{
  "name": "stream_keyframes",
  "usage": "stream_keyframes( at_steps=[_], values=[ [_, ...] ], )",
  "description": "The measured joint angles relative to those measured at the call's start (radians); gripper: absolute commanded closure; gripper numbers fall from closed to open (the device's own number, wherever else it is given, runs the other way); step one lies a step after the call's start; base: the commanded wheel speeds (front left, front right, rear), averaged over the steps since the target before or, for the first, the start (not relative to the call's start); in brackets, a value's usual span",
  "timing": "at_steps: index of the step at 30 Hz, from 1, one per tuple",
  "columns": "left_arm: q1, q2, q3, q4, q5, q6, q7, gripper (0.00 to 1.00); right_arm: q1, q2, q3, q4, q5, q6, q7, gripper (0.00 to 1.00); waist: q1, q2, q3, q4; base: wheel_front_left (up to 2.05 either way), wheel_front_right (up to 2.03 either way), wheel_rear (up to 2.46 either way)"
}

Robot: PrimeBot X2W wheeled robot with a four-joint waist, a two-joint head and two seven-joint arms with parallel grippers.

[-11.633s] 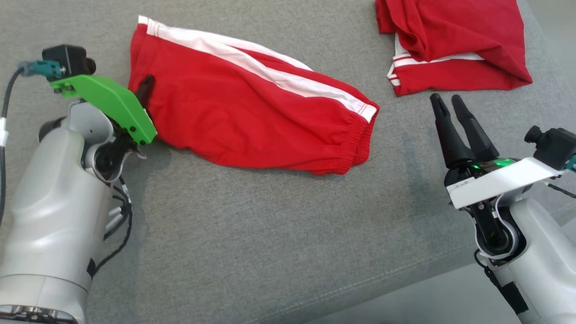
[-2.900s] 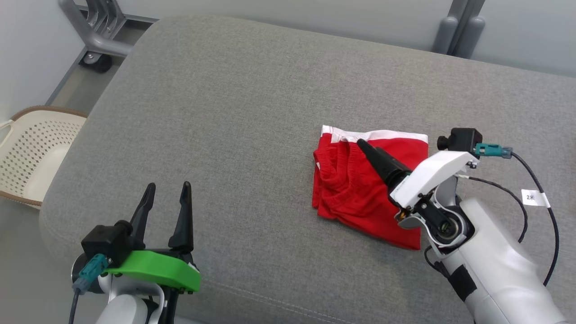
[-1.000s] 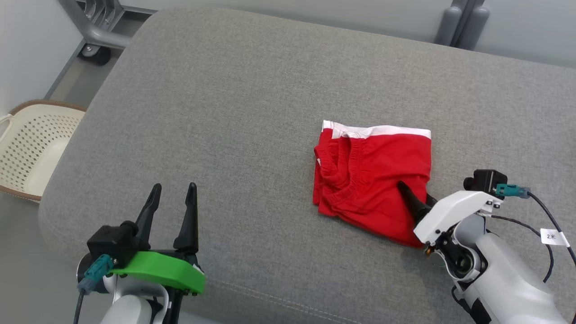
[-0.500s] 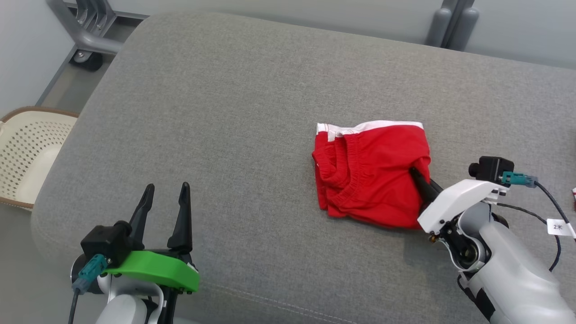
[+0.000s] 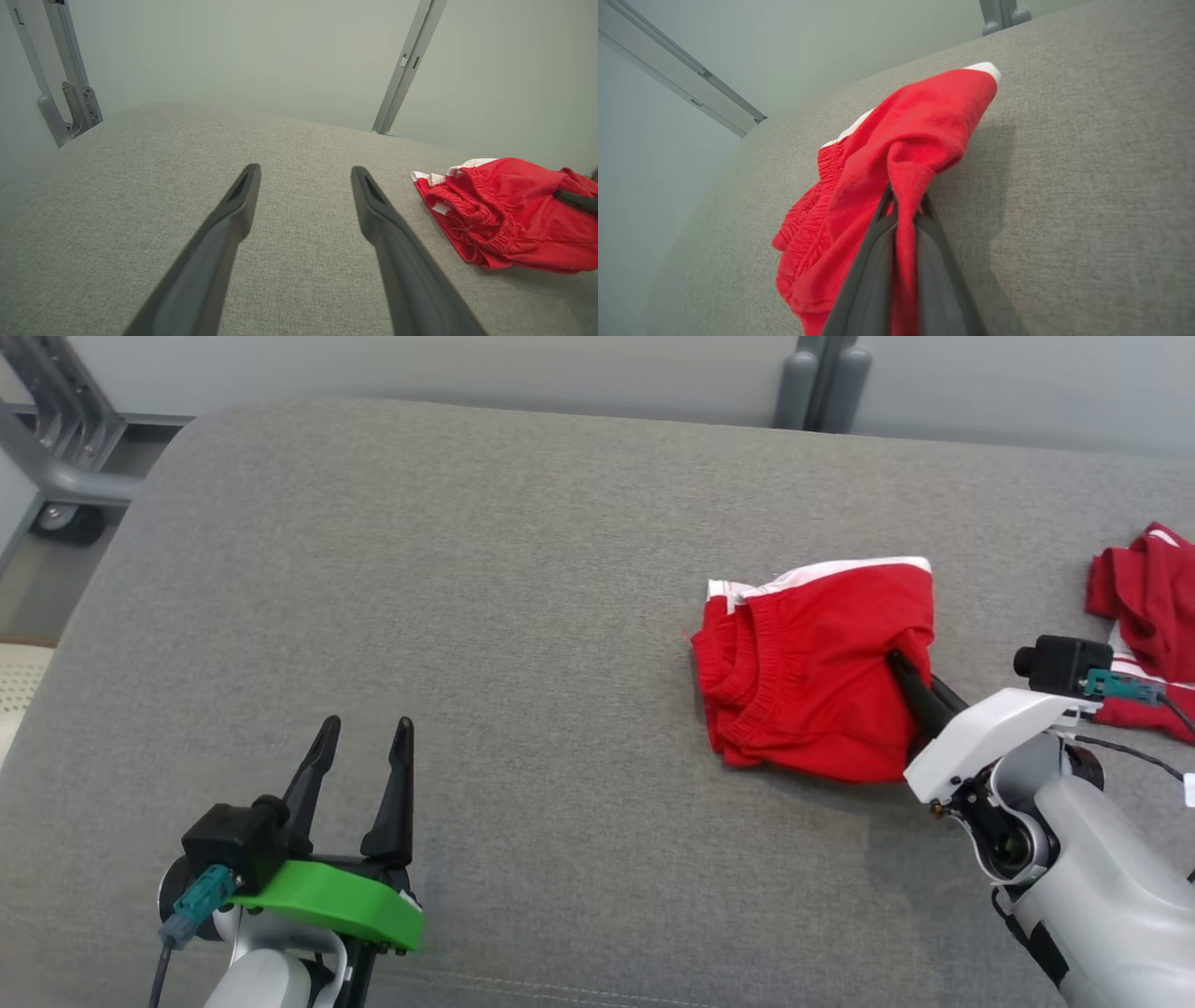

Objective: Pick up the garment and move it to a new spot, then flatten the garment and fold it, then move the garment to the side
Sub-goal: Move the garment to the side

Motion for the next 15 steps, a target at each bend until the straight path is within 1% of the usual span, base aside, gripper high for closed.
stream_keyframes(
  at_steps=[5, 9, 15],
  values=[
    [0.0, 0.0, -0.024, -0.001, 0.006, -0.01, 0.001, 0.0, 0.0, -0.027, -0.01, -0.025, -0.003, 0.0, -0.002, 1.0, 0.0, 0.0, -0.002, -0.062, 0.0, 0.0, 0.0],
    [0.0, 0.001, -0.025, -0.002, 0.009, -0.017, 0.004, 0.0, -0.012, -0.043, -0.007, -0.042, -0.024, 0.002, -0.008, 1.0, 0.0, 0.0, -0.001, -0.114, 0.0, 0.0, 0.0],
    [0.0, 0.008, -0.021, -0.021, 0.016, -0.017, 0.009, 0.0, -0.074, -0.077, 0.034, -0.072, -0.044, 0.03, 0.034, 1.0, 0.0, 0.0, 0.007, -0.194, 0.0, 0.0, 0.0]
  ],
)
